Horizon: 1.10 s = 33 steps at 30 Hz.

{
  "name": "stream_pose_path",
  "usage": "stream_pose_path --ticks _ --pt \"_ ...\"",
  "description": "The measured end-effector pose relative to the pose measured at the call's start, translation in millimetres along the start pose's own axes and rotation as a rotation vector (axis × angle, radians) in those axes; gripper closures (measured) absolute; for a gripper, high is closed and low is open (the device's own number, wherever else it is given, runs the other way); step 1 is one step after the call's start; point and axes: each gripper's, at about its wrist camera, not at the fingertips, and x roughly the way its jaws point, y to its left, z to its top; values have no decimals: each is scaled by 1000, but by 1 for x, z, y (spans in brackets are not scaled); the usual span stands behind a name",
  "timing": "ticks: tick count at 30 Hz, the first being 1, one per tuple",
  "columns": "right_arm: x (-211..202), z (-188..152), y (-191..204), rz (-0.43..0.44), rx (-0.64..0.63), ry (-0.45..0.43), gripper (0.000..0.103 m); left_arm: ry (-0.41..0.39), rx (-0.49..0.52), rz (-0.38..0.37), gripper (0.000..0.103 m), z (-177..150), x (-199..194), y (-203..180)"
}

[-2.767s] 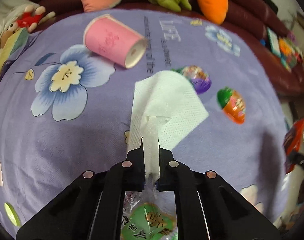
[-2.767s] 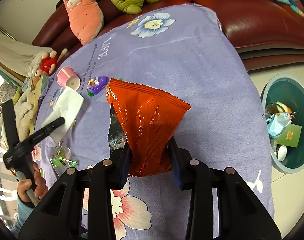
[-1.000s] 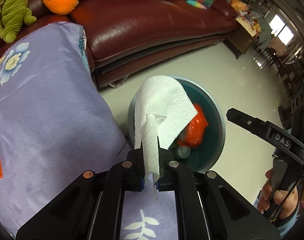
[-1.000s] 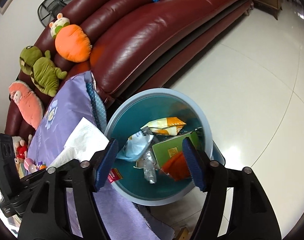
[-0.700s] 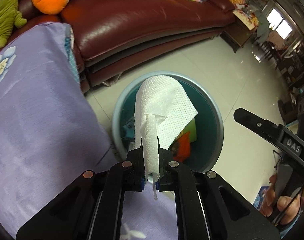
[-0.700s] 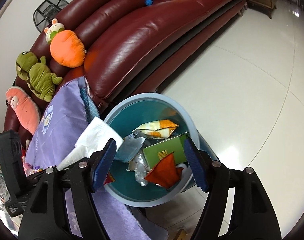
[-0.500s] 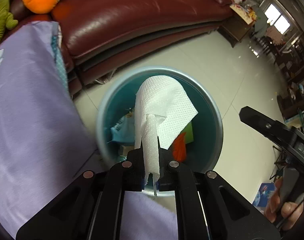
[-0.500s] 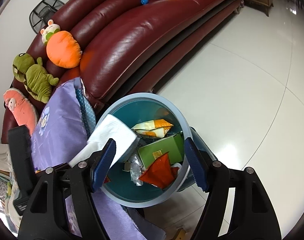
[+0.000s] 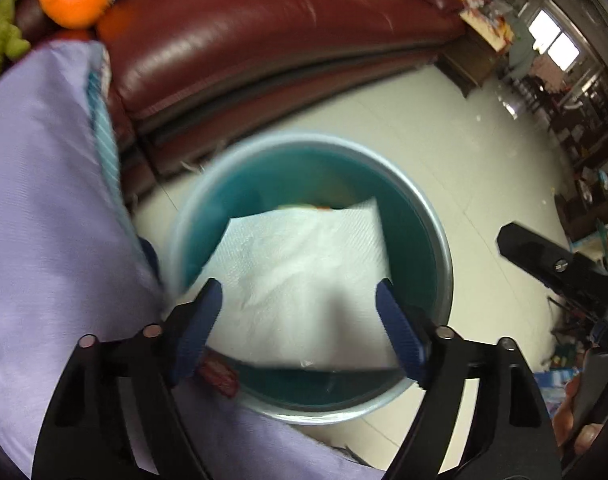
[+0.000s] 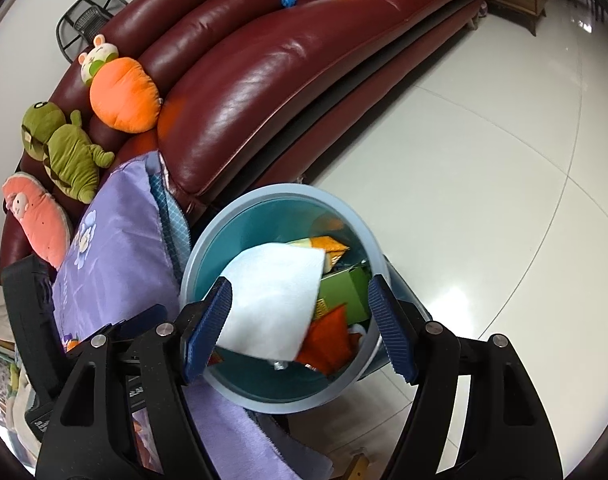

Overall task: Collect trash
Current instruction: 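Lower the white tissue over the teal bin and open left tool, then move both tools back over the table toward the candy eggs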

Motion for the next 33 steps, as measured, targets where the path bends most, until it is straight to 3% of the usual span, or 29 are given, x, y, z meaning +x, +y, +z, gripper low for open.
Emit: stream_pose_path --ticks 1,21,33 --pt "-1 -1 3 0 -4 2 29 -4 -5 -8 20 0 -5 3" --pt "-48 -50 114 28 -185 19 26 -102 -157 0 14 -55 -109 68" --pt "-44 -79 203 53 -328 56 26 -195 -275 13 12 -97 -174 136"
